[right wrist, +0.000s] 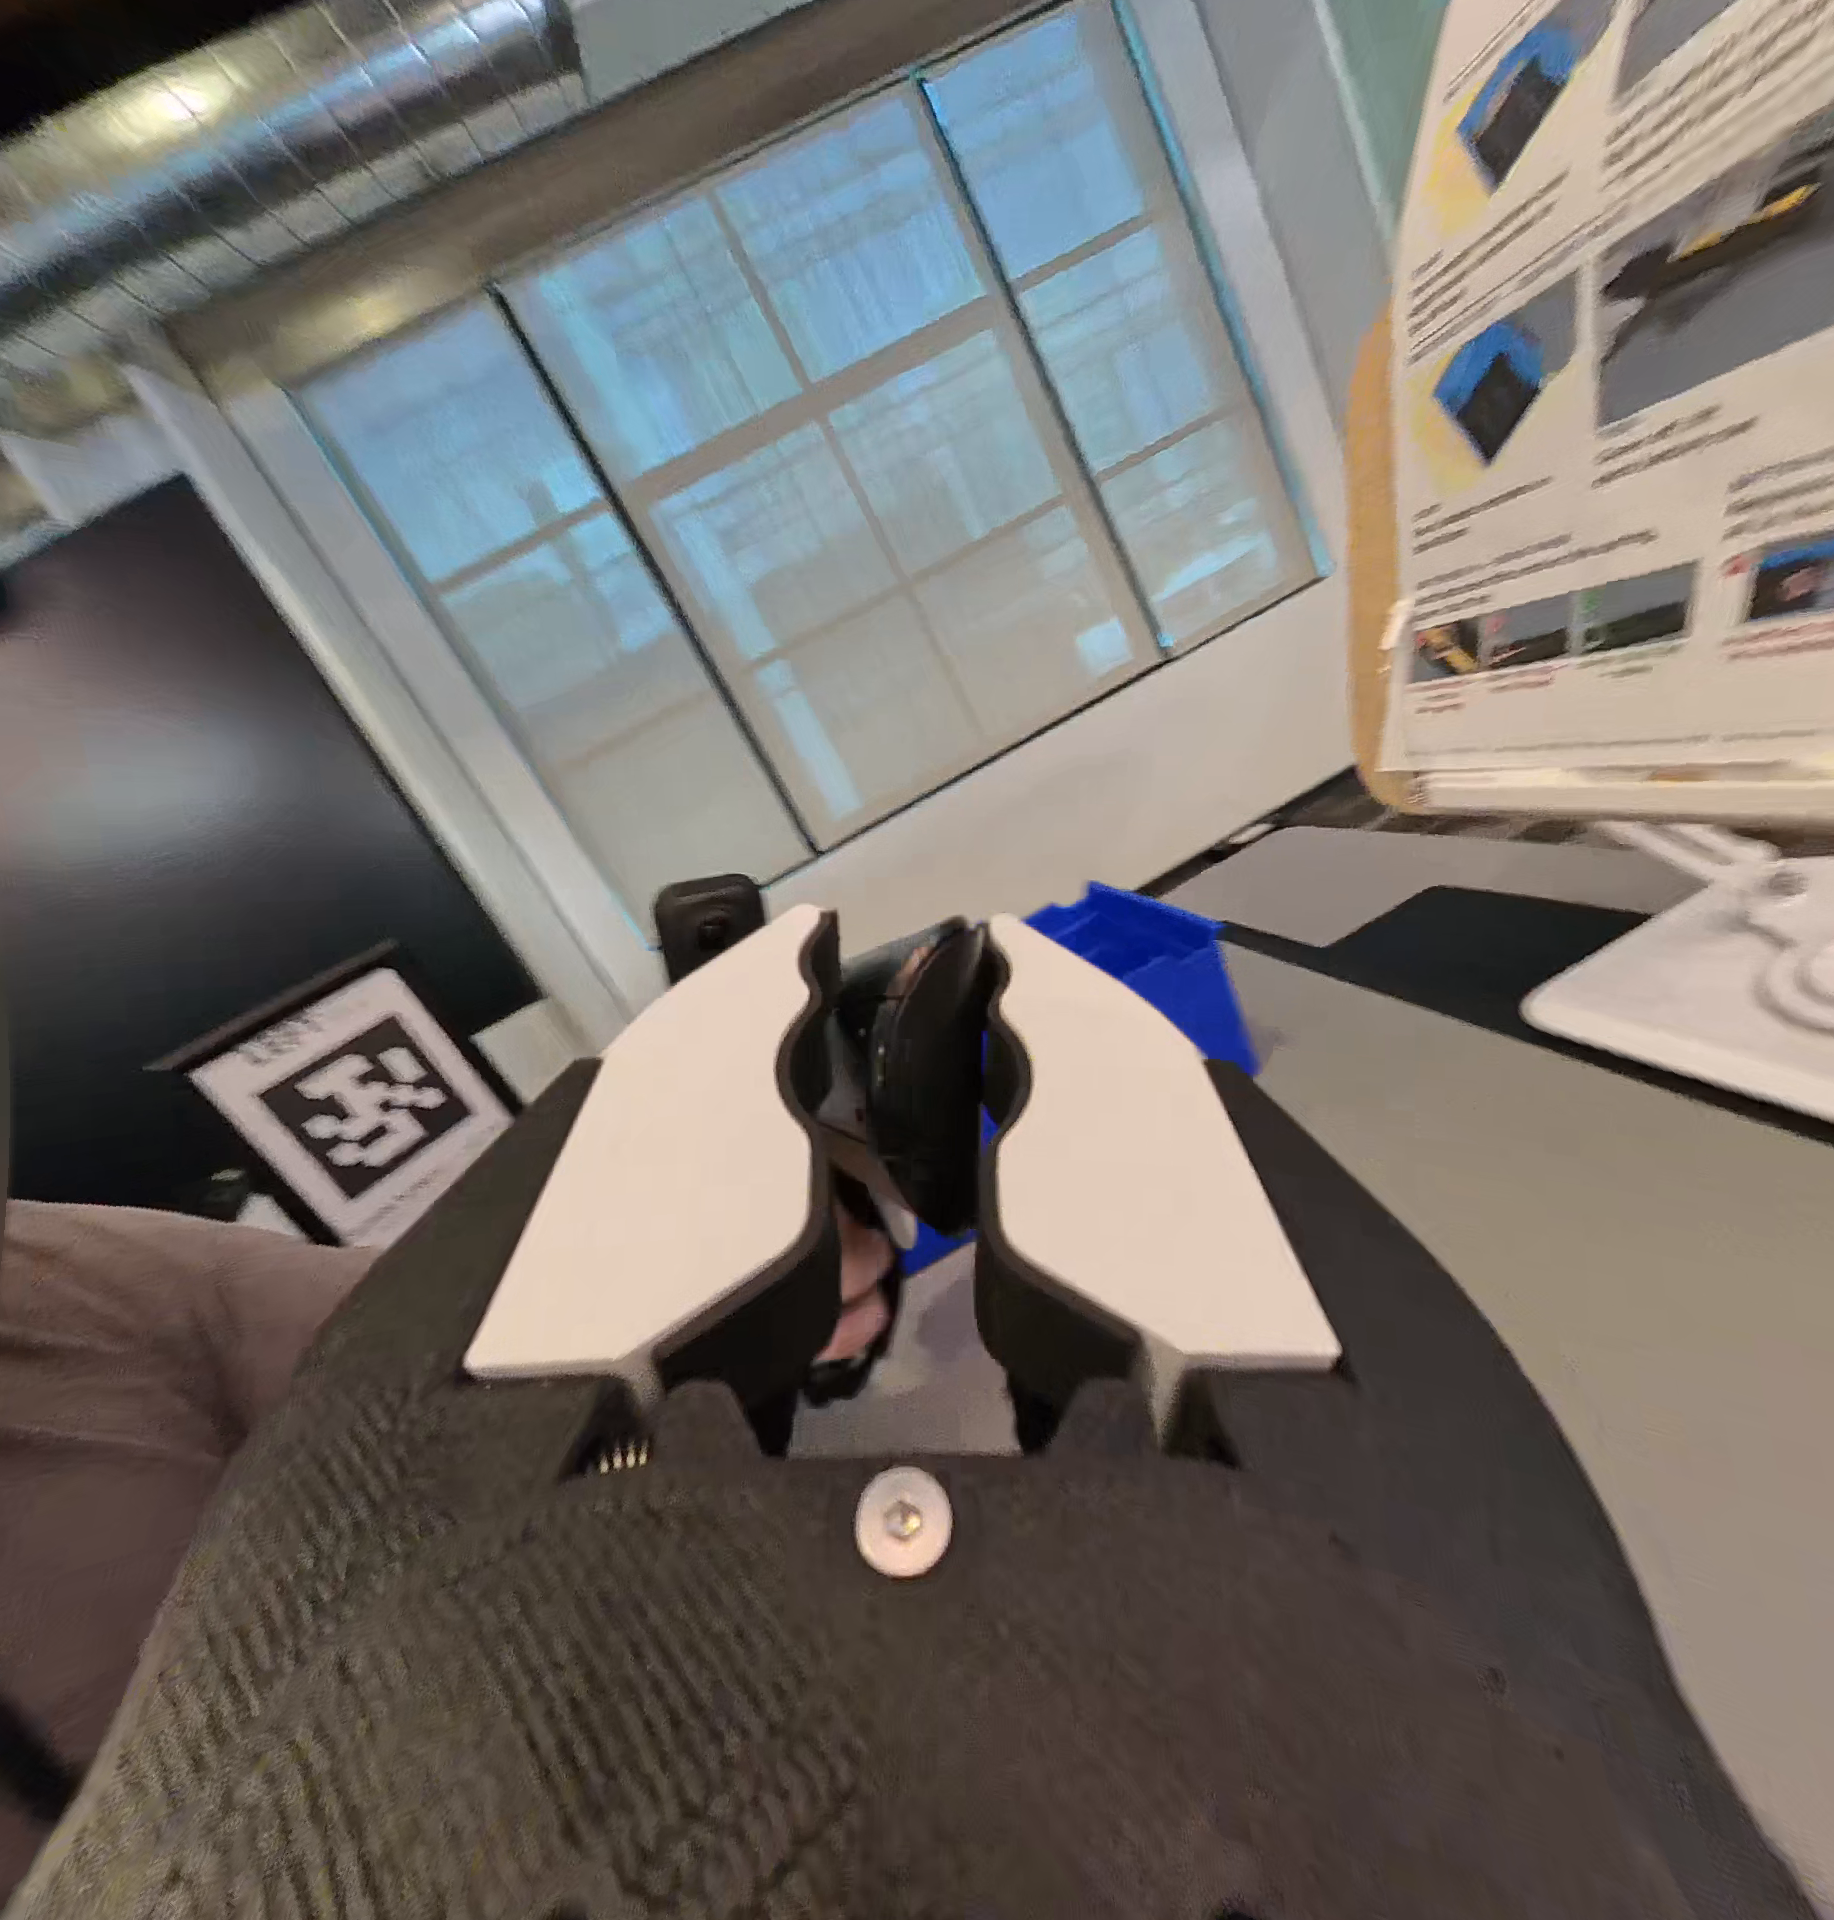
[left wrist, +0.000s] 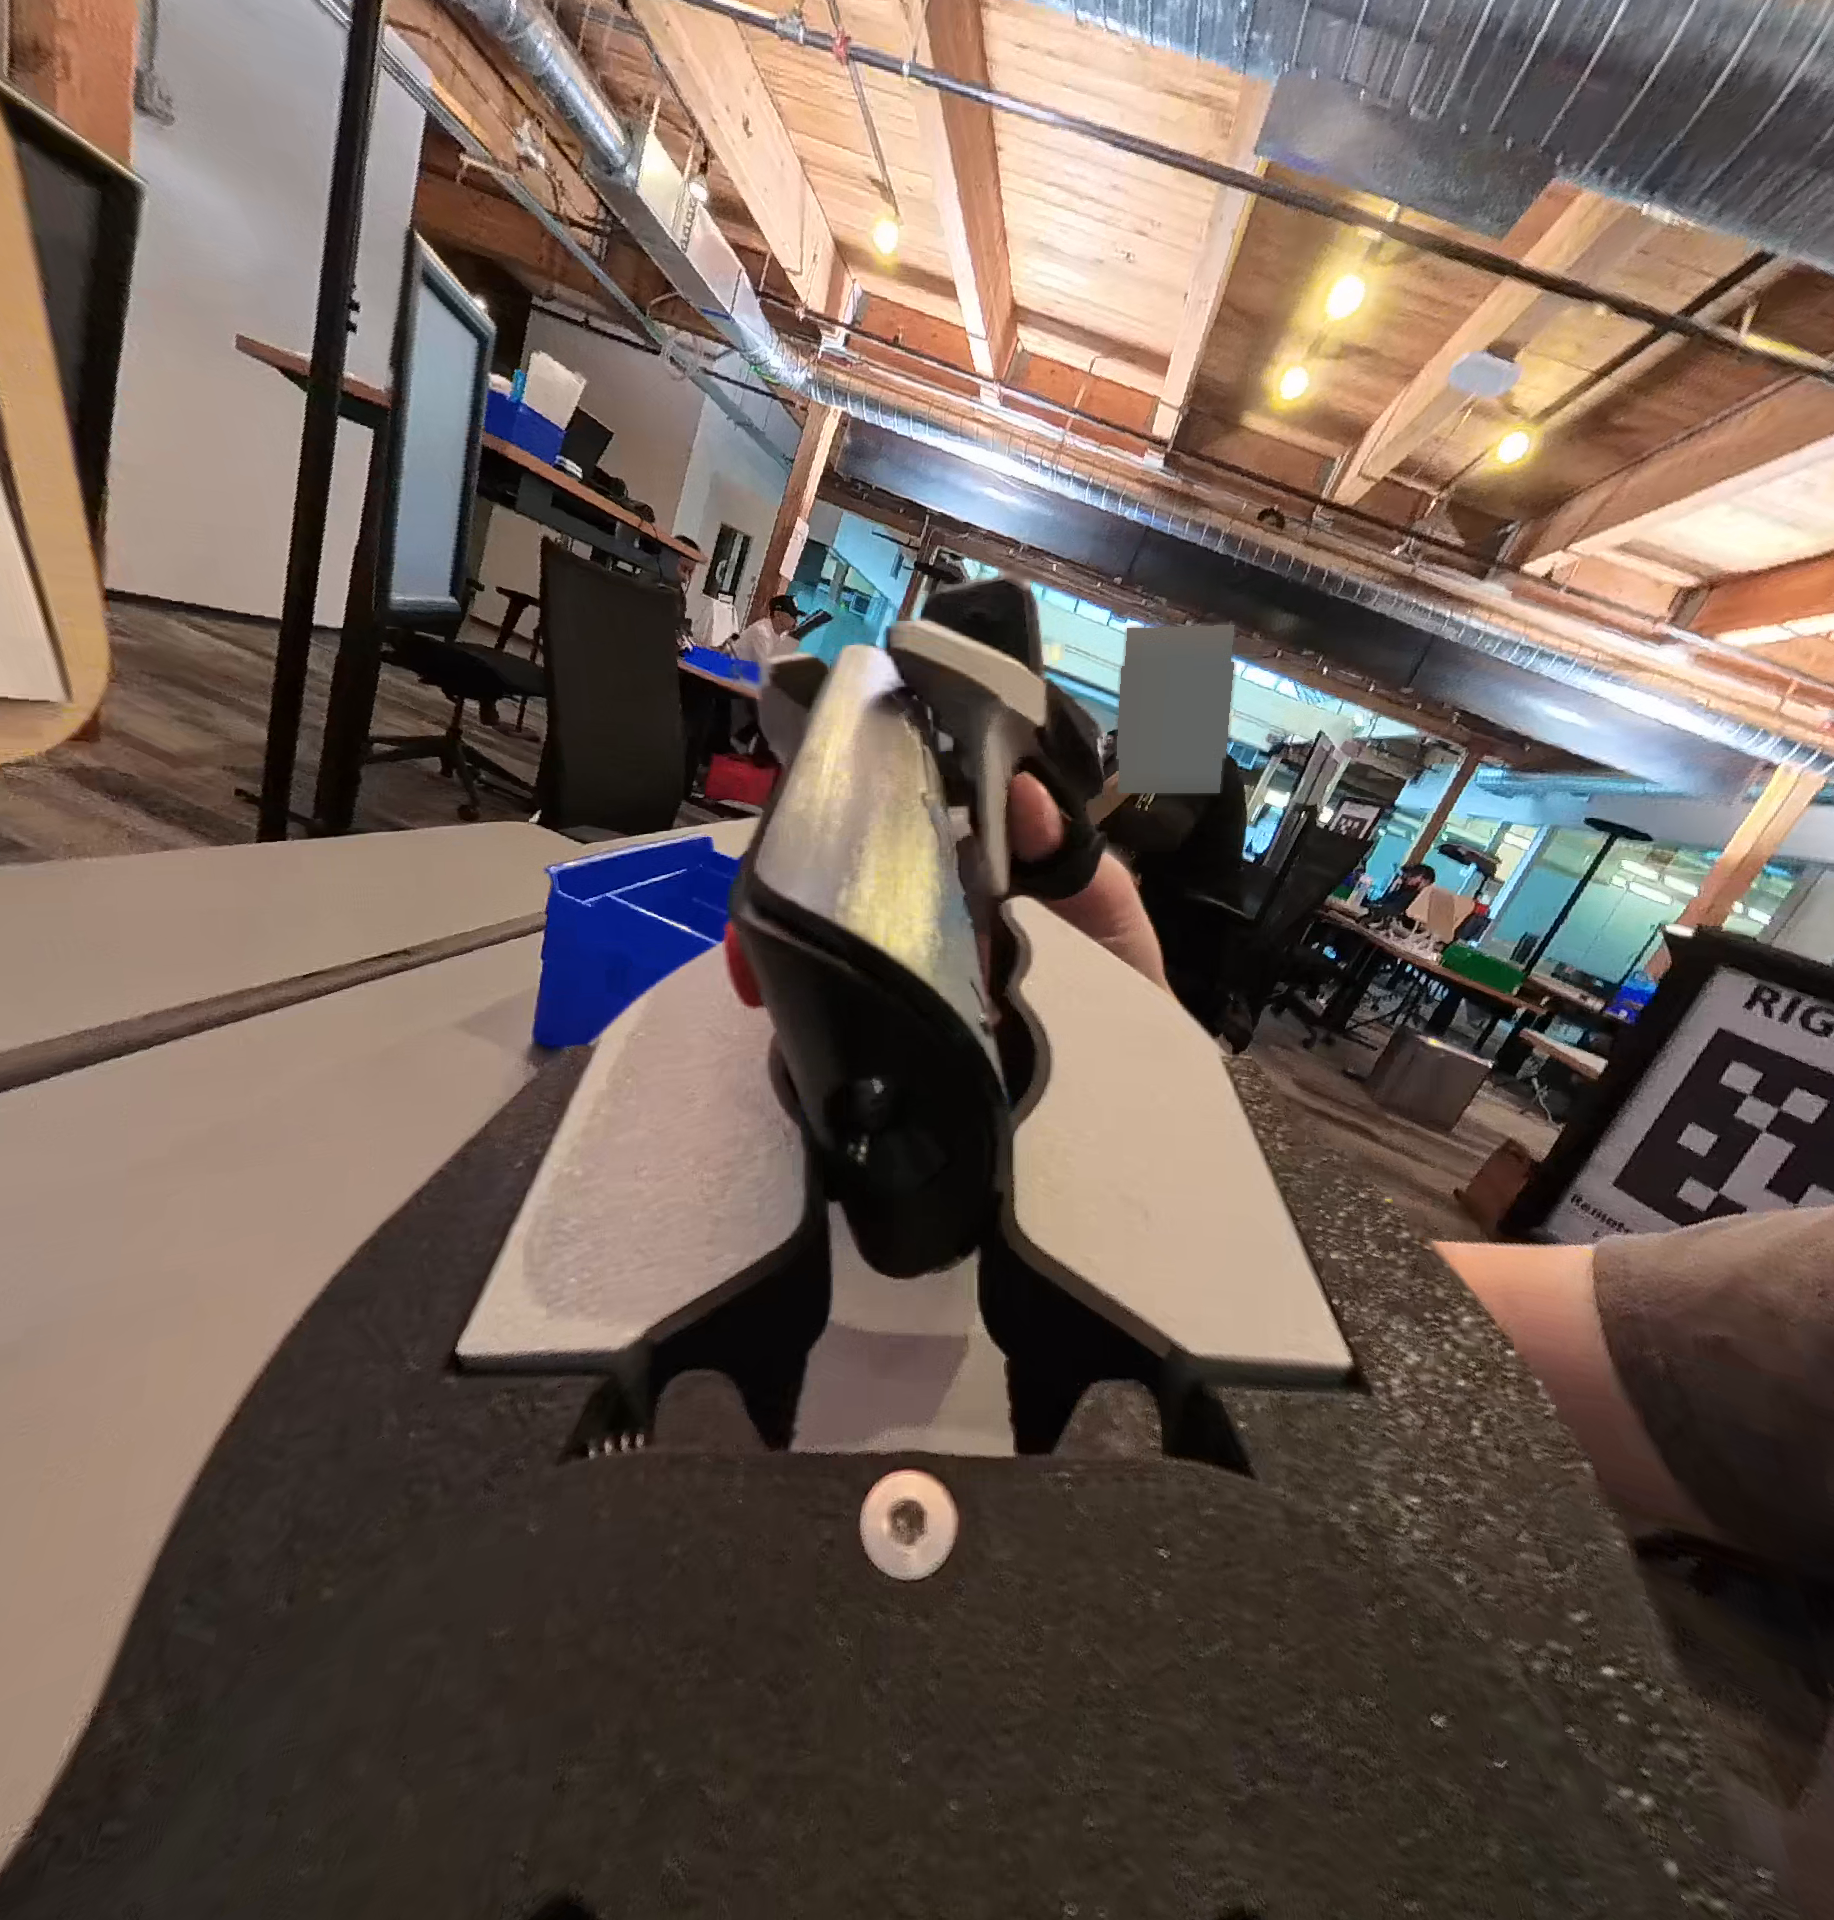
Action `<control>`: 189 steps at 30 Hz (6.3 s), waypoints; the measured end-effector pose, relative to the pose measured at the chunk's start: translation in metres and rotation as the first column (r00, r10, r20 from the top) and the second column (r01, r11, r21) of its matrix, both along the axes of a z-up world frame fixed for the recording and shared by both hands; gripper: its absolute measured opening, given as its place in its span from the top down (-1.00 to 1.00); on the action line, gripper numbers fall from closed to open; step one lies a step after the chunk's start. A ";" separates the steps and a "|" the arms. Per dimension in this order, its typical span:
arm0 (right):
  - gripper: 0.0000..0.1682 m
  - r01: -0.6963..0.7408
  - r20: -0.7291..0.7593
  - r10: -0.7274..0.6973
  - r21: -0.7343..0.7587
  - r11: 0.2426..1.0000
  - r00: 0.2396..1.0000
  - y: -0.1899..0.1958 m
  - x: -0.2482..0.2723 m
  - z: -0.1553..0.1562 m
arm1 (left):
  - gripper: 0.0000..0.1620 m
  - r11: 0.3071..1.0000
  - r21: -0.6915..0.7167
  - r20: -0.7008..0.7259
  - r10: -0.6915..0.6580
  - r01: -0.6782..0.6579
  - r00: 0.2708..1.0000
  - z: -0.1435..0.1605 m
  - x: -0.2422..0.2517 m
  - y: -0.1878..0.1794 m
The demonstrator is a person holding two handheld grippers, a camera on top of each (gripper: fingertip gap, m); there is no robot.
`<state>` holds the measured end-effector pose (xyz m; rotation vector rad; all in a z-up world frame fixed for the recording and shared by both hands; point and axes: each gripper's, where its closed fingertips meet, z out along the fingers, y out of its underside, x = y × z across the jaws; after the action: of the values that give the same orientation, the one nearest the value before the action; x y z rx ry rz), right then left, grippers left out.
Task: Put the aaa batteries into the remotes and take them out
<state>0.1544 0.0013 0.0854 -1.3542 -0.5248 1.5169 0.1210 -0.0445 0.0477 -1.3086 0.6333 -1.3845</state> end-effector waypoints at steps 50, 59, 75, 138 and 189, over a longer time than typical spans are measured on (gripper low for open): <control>0.70 -0.251 0.315 0.053 0.630 0.735 0.948 -0.090 -0.019 0.011 | 0.64 0.847 0.471 -0.392 -0.051 0.247 0.919 0.028 -0.029 -0.047; 0.70 -0.291 0.322 0.146 0.468 0.834 0.935 -0.075 -0.021 0.000 | 0.70 0.884 0.413 -0.465 0.000 0.217 0.885 0.017 -0.030 -0.034; 0.70 -0.287 0.211 0.247 0.187 0.939 0.946 -0.047 -0.025 -0.016 | 0.65 0.962 0.235 -0.482 -0.009 0.139 0.876 -0.002 -0.028 -0.007; -0.42 0.386 0.358 -0.706 0.644 0.661 0.611 0.012 -0.013 -0.013 | 0.71 0.976 0.155 -0.283 0.190 -0.150 0.940 -0.022 -0.009 0.021; 0.04 0.149 0.302 -0.426 0.641 0.753 0.853 -0.033 -0.041 -0.001 | 0.70 0.990 0.064 0.017 -0.130 0.129 0.991 0.004 0.006 -0.022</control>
<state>0.1138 -0.0321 0.0848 -1.1789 -0.9327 0.6742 0.1271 -0.0663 0.0516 -1.2187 0.7527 -1.4698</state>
